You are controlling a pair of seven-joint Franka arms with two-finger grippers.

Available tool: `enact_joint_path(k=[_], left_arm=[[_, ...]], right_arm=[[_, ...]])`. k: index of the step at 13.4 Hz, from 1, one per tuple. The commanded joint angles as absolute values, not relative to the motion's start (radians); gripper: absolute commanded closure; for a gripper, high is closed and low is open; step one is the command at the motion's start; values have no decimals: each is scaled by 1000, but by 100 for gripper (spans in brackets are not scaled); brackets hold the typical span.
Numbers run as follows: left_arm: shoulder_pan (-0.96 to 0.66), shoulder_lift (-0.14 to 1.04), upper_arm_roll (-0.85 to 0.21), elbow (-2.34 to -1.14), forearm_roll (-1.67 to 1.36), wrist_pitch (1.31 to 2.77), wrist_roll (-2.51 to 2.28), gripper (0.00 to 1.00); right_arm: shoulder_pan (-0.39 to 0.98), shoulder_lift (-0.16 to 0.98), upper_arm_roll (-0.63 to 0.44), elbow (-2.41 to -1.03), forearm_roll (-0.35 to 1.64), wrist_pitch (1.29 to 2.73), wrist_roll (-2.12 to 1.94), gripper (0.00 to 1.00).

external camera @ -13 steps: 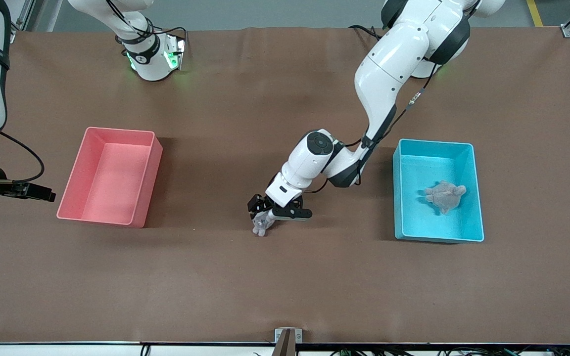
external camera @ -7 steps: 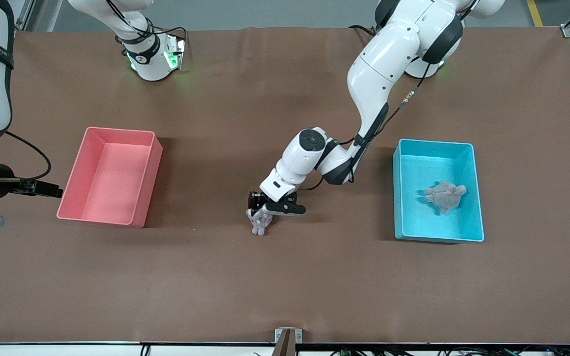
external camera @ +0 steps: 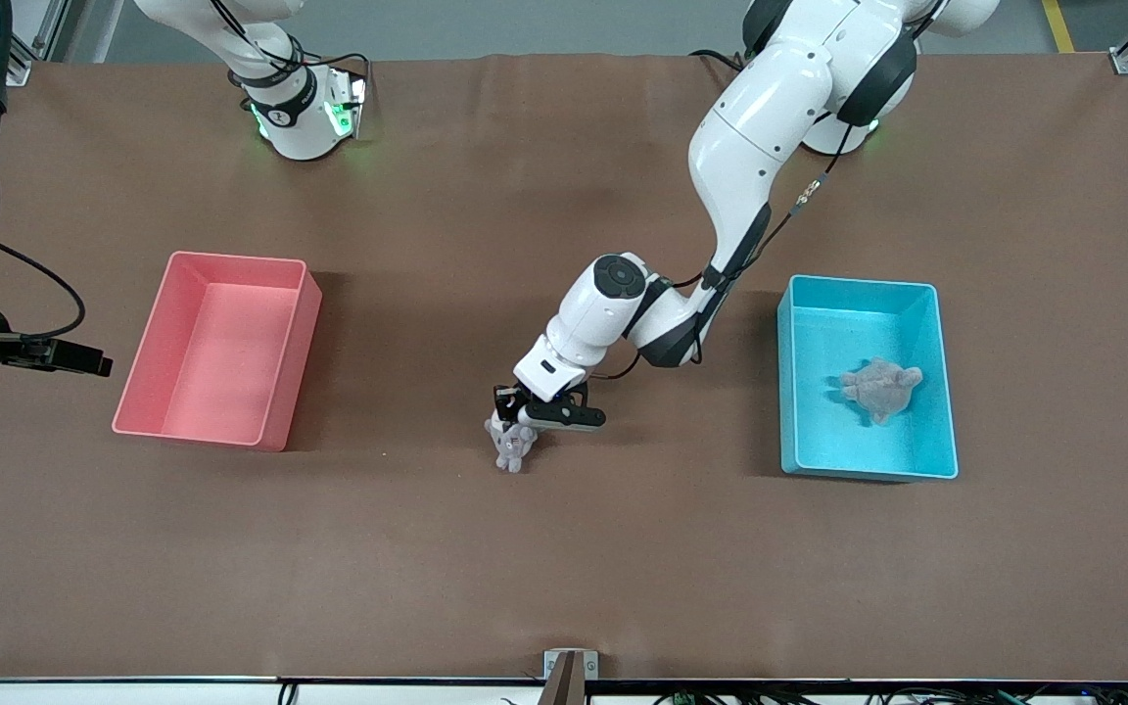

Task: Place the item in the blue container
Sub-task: 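Grasp the second plush with the left gripper while the right gripper withdraws, then carry the second plush into the blue box with the left gripper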

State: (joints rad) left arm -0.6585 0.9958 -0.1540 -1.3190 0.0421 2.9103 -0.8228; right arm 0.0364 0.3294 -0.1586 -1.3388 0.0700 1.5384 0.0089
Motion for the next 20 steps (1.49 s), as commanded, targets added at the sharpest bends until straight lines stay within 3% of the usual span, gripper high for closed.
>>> enact_joint_path(k=[1, 8, 10, 14, 19, 20], left_arm=[[-658, 863, -144, -1368, 44, 2742, -825, 75], [-510, 487, -167, -1428, -10, 2032, -611, 74], [-430, 379, -169, -1498, -41, 1915, -473, 74], [-332, 151, -167, -1765, -46, 1902, -378, 76], [-187, 112, -166, -1884, -31, 1923, -161, 76], [-160, 118, -164, -1894, -31, 1939, -120, 76]], right_arm=[[24, 284, -126, -1364, 55, 1526, 8, 0], [87, 244, -213, -1374, 29, 1517, -81, 0], [95, 232, -229, -1374, 29, 1506, -83, 0], [71, 232, -236, -1374, 40, 1505, -120, 0], [51, 229, -221, -1373, 41, 1505, -120, 0], [8, 229, -172, -1373, 41, 1505, -120, 0]])
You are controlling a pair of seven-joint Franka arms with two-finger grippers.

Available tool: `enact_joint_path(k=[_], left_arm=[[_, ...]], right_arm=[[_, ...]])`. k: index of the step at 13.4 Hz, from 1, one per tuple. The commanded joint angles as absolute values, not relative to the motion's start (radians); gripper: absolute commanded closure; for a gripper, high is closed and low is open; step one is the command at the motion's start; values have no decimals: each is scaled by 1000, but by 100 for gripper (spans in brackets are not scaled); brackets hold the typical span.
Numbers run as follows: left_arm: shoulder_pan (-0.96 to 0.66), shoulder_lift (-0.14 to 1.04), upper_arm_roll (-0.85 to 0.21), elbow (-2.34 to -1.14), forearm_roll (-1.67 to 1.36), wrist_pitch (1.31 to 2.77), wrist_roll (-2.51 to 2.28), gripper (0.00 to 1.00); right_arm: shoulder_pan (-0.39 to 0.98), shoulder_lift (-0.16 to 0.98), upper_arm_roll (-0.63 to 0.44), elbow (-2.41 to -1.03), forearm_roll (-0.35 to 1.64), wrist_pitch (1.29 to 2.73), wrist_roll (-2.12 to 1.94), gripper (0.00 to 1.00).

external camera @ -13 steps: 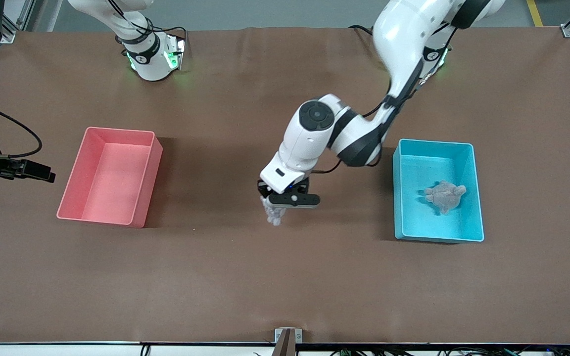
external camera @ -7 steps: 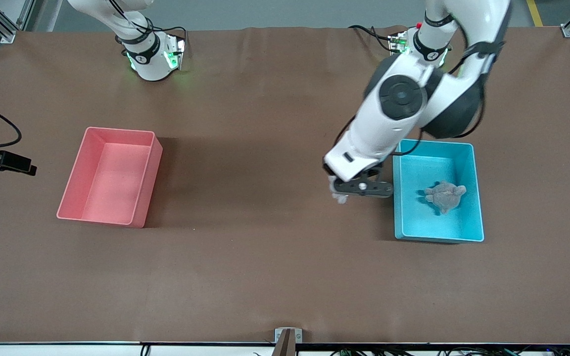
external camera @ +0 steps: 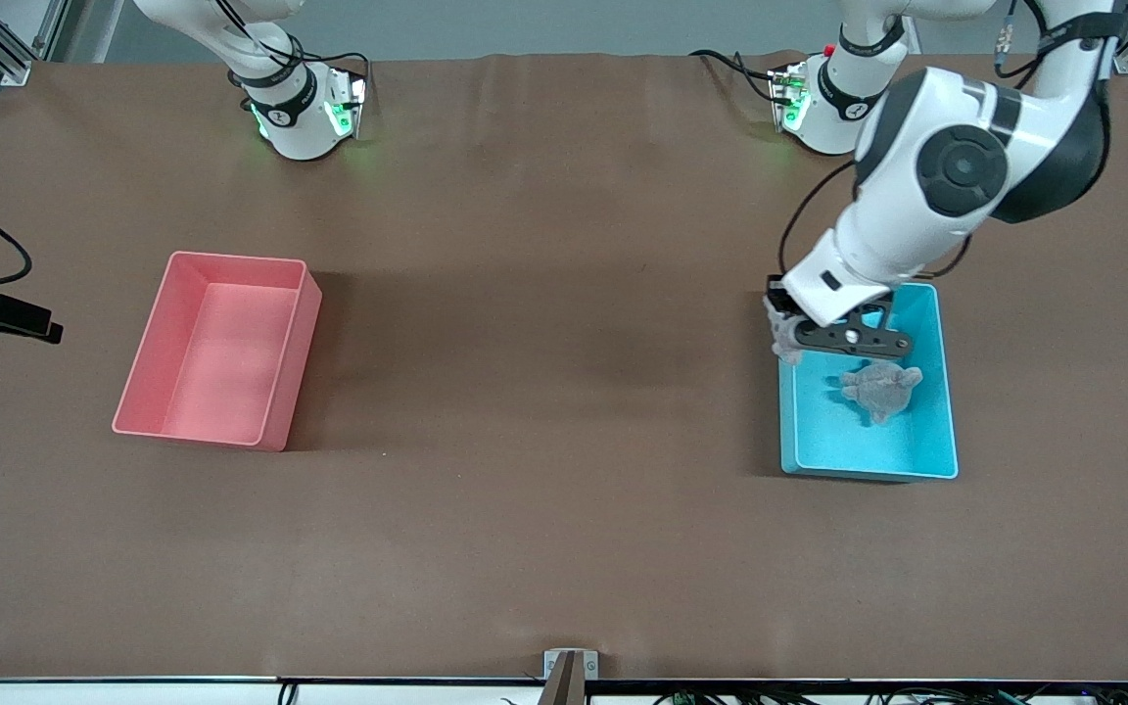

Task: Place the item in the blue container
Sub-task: 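Carry the second plush into the blue box with the left gripper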

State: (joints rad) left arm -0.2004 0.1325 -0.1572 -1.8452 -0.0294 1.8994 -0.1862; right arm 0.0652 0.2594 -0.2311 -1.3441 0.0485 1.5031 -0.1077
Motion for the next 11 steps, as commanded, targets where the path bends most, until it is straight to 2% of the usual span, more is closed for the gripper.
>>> enact_joint_path(k=[1, 6, 11], left_arm=[[-129, 130, -164, -1896, -29, 1942, -68, 76], [-48, 207, -163, -1910, 18, 2014, 60, 76], [-17, 317, -163, -1924, 52, 2097, 60, 70]], right_arm=[[-41, 222, -113, -1373, 40, 1505, -120, 0], [-48, 216, -98, -1374, 34, 1505, -110, 0], [-15, 215, -107, -1376, 29, 1503, -110, 0]])
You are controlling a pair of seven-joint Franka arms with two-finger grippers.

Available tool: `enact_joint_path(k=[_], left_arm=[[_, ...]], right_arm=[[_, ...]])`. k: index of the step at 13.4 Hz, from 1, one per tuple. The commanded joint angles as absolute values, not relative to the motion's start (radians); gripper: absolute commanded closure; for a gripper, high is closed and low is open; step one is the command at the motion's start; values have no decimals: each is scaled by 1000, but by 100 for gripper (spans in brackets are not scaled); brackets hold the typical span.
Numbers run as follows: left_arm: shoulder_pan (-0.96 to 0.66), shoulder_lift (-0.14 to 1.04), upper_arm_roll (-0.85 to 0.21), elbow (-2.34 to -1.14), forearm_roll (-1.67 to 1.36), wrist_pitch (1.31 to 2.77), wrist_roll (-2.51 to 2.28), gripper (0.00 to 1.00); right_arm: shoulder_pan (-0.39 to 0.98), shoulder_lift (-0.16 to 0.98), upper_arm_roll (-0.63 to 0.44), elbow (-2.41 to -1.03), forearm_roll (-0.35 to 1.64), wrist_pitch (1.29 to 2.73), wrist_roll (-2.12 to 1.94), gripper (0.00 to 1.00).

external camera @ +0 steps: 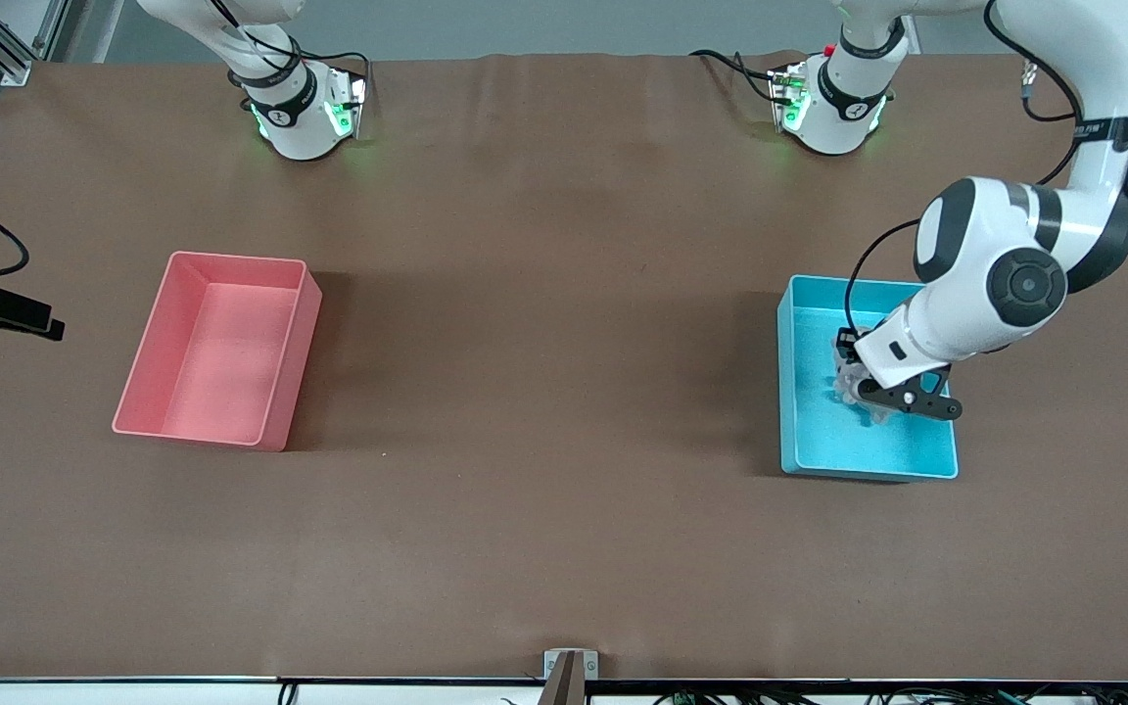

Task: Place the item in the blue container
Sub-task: 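Carry the second plush into the blue box with the left gripper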

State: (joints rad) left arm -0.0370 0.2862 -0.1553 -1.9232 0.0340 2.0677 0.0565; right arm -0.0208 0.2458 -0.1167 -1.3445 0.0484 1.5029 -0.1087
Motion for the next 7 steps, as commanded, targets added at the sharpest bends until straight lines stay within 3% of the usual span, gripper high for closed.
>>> enact_joint_path(k=[1, 5, 7], left_arm=[[-9, 343, -164, -1924, 52, 2117, 60, 70], [-9, 422, -161, -1922, 52, 2181, 54, 67], [-8, 426, -161, -1921, 52, 2184, 52, 58]], right_arm=[[-21, 215, -106, -1376, 29, 1503, -109, 0], [-18, 157, -104, -1443, 29, 1505, -110, 0], [-18, 106, -104, -1495, 28, 1509, -110, 0]])
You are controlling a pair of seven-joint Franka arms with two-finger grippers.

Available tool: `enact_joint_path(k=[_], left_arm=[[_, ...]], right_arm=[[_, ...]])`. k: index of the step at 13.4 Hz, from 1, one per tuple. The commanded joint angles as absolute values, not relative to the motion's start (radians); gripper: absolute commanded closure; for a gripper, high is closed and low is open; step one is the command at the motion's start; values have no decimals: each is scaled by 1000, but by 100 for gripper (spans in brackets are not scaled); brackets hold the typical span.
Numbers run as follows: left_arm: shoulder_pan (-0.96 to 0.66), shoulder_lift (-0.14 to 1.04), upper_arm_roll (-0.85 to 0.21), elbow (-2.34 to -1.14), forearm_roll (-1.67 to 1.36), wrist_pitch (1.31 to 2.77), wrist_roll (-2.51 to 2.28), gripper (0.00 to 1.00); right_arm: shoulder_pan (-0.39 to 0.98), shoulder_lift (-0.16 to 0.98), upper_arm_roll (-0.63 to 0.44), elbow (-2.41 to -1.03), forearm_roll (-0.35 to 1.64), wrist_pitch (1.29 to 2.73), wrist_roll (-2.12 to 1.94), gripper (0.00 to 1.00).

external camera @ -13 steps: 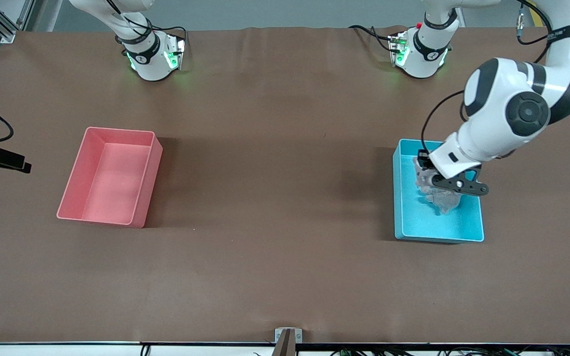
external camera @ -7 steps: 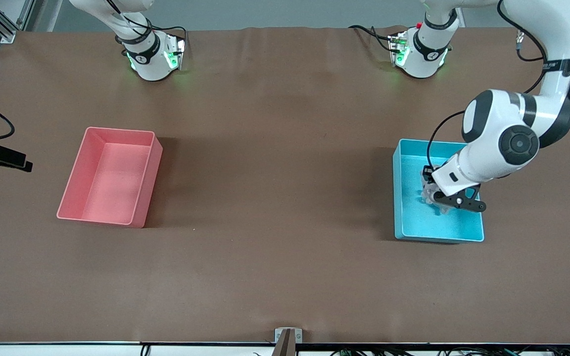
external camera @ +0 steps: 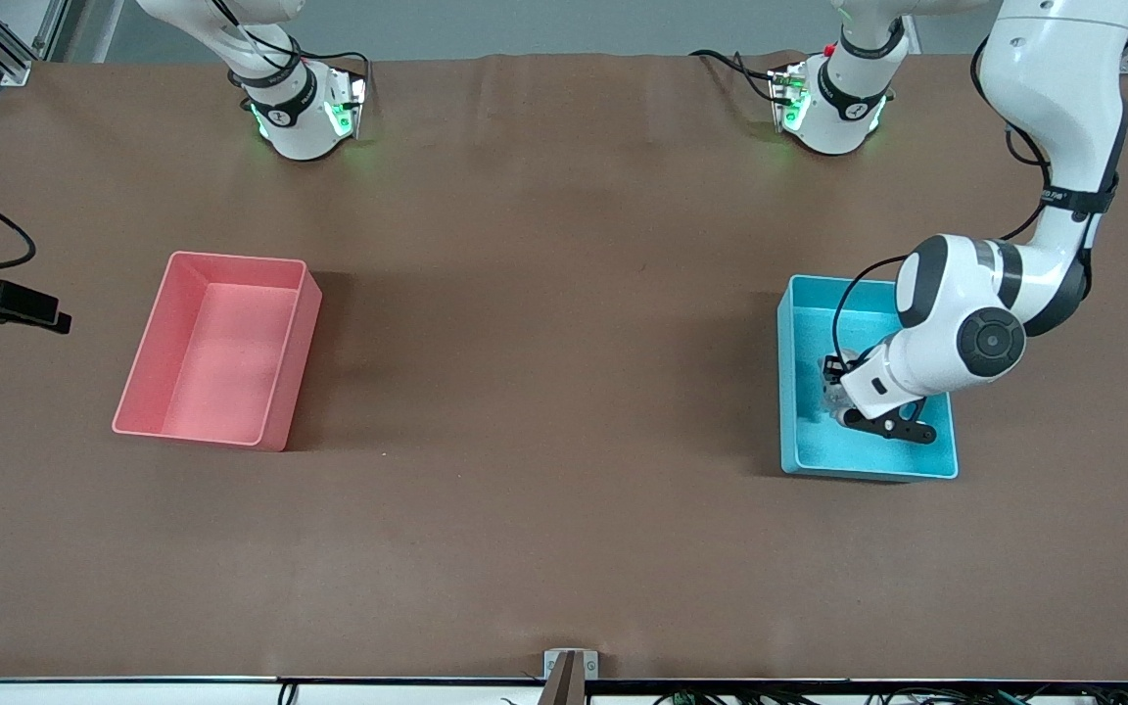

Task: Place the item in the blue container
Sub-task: 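Open the left gripper beside the first plush and lift it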

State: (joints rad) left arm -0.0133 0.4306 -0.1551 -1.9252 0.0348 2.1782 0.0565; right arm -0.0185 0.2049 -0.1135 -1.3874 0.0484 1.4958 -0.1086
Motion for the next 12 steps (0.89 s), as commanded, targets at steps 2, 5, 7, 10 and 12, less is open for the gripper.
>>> enact_joint_path(k=[2, 5, 7, 10, 12], left_arm=[[-9, 420, -161, -1921, 52, 2183, 46, 0], [-8, 379, -163, -1916, 52, 2161, 43, 0], [-8, 325, -163, -1910, 52, 2099, 41, 0], [-9, 211, -164, -1899, 52, 1988, 26, 0], [-6, 155, -164, -1869, 52, 1906, 26, 0]], right_arm=[[-18, 62, -103, -1525, 28, 1497, -110, 0], [-17, 44, -98, -1514, 20, 1460, -112, 0], [-17, 38, -98, -1513, 18, 1445, -112, 0], [-15, -3, -95, -1513, 18, 1407, -110, 0], [-14, -17, -92, -1505, 20, 1369, -110, 0]])
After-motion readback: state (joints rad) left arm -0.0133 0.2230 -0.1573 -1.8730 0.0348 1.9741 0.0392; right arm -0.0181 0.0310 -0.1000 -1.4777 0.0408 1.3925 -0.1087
